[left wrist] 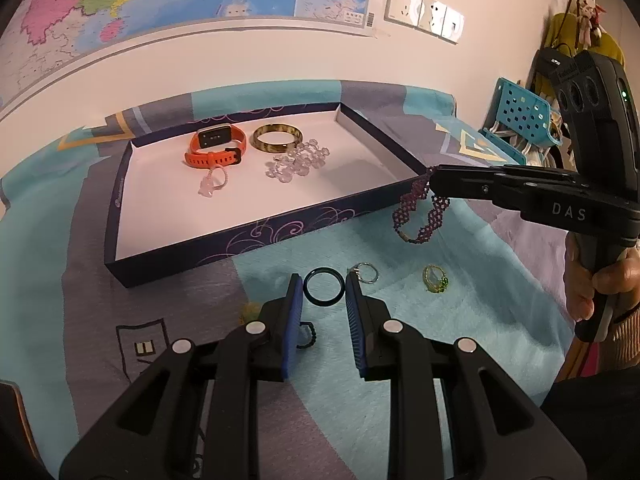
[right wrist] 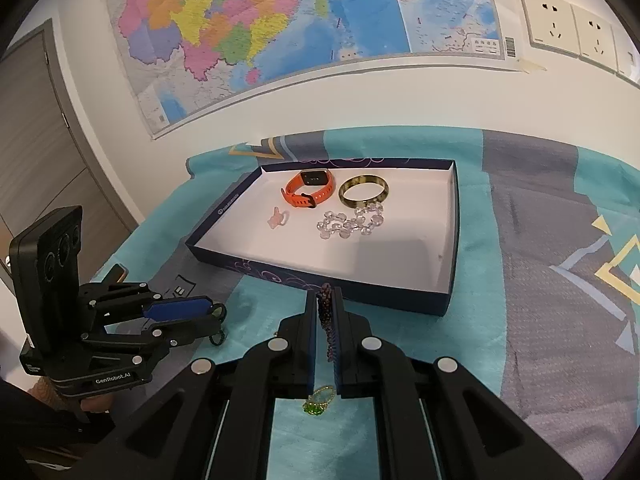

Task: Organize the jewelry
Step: 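Lift the black ring with the left tool while the right tool holds the purple bracelet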

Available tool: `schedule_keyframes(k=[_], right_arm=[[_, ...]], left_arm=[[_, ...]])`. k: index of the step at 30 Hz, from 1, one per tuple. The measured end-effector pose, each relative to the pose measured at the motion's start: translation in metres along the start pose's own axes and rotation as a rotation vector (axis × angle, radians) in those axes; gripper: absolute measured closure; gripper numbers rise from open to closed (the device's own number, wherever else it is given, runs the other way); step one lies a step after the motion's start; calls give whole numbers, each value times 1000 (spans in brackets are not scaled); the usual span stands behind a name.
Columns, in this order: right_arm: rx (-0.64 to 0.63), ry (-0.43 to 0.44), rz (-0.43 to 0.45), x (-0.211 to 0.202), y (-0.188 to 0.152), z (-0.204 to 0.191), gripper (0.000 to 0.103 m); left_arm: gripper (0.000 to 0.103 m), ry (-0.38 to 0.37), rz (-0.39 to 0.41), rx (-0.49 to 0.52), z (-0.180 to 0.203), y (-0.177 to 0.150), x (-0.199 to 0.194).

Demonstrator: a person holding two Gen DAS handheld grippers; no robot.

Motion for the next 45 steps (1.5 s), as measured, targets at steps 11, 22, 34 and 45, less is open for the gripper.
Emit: schedule_keyframes(k=[11, 22, 34, 45], right_arm=[[3, 12, 8, -3, 2, -3, 97], [-2, 17, 12, -3, 5, -6, 97], [-3, 29, 15, -2, 9, -10, 97], [-13, 41, 28, -1, 13, -16, 97]], left_arm=[[81, 7, 12, -19, -5, 1, -6], [81, 13, 20, -27, -8, 3, -9], [81, 20, 24, -34, -11, 5, -11], [81, 19, 28, -32, -12, 7, -11]])
Point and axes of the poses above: each gripper's, at about its wrist camera, not at the fingertips, and x roughly the way its jaws point, z to its right, y to its top, the point moved 7 cm from there along x, roughly the way its jaws point, and after that the axes turned 7 degrees about -y, right-handed, at the moved point
